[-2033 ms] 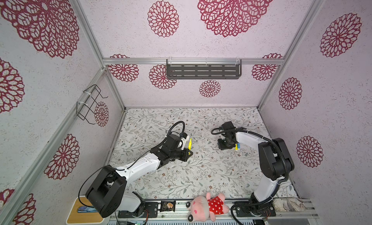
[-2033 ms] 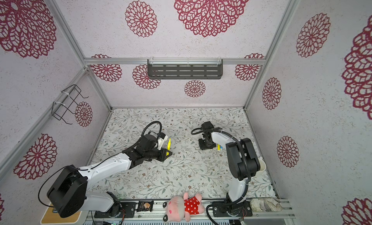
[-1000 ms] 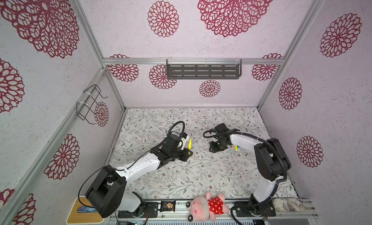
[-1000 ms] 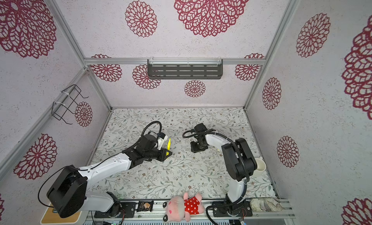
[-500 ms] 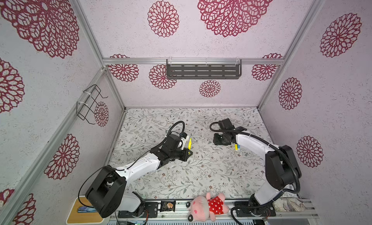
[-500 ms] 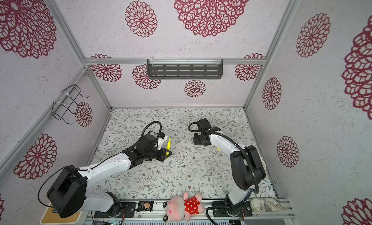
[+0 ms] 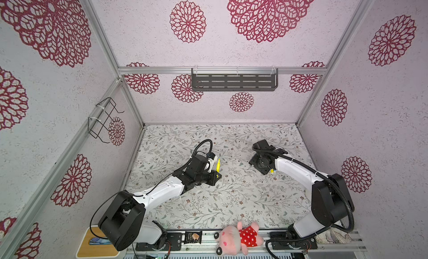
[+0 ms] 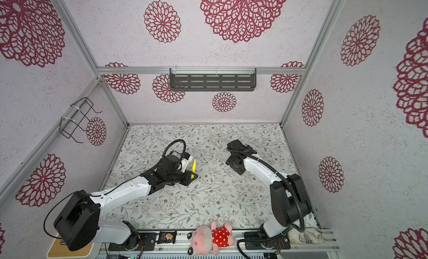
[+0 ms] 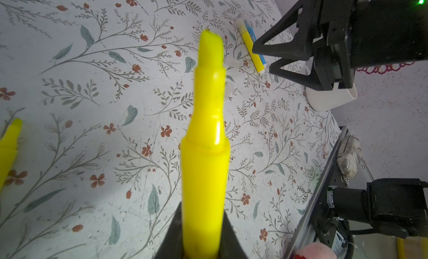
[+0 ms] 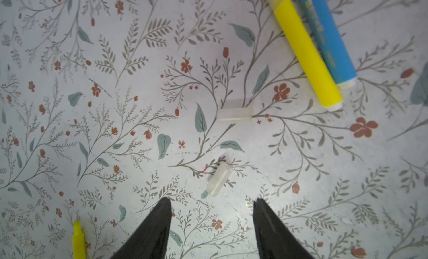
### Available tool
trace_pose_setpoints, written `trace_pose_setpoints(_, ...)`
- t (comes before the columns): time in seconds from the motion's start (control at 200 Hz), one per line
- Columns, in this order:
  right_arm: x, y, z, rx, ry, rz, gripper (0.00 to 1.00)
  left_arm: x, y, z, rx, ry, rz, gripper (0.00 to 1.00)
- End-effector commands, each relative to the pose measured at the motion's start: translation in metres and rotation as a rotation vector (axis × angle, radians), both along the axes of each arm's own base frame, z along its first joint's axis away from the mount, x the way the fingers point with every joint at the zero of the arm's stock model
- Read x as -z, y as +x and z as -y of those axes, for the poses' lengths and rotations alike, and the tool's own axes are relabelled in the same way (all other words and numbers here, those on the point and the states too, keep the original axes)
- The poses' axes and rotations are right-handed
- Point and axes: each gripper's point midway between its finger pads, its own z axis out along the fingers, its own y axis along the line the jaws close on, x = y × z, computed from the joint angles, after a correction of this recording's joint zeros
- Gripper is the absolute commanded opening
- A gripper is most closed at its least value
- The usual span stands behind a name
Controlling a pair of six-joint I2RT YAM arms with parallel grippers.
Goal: Insert pens into pen caps
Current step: Move the pen cap to the center of the table, then pick up the pen cap from the center of the table.
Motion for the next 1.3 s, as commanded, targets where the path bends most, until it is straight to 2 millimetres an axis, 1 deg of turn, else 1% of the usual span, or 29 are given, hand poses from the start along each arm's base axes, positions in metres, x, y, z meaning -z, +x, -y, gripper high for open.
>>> trace_pose_setpoints(0.0,0.007,-0.008,0.003,0.117,0.033,-0.041,0.58,-0.01,-0.002,0.001,0.006,-0.021,0.034,0.0)
trace_pose_setpoints(0.185,0.024,-0.01,-0.004,0.109,0.045,-0.096,0.56,-0.01,-0.004,-0.003,0.001,-0.012,0.039,0.0)
trace_pose_setpoints(0.29,0.031,-0.007,-0.011,0.095,0.071,-0.114,0.56,-0.011,-0.003,-0.003,-0.001,-0.013,0.043,0.0)
trace_pose_setpoints(0.365,0.035,-0.005,-0.016,0.074,0.076,-0.127,0.55,-0.01,-0.003,-0.002,0.0,-0.013,0.042,0.0)
trace_pose_setpoints(0.525,0.037,-0.001,-0.019,0.062,0.072,-0.136,0.54,-0.009,-0.003,-0.002,0.001,-0.011,0.04,0.0)
trace_pose_setpoints(0.62,0.042,-0.001,-0.022,0.057,0.083,-0.14,0.51,-0.009,-0.003,-0.002,0.003,-0.01,0.041,0.0)
trace_pose_setpoints(0.811,0.054,-0.002,-0.026,0.041,0.083,-0.173,0.49,-0.01,-0.003,-0.002,0.004,-0.009,0.042,0.0)
trace_pose_setpoints(1.041,0.056,0.005,-0.027,0.026,0.073,-0.179,0.49,-0.009,-0.005,-0.005,-0.002,-0.005,0.04,0.0)
trace_pose_setpoints(1.196,0.061,0.003,-0.025,0.022,0.065,-0.21,0.49,-0.007,-0.007,-0.008,-0.009,-0.002,0.042,0.0)
trace_pose_setpoints(1.296,0.064,0.001,-0.024,0.012,0.044,-0.242,0.47,-0.007,-0.007,-0.009,-0.013,-0.002,0.043,0.0)
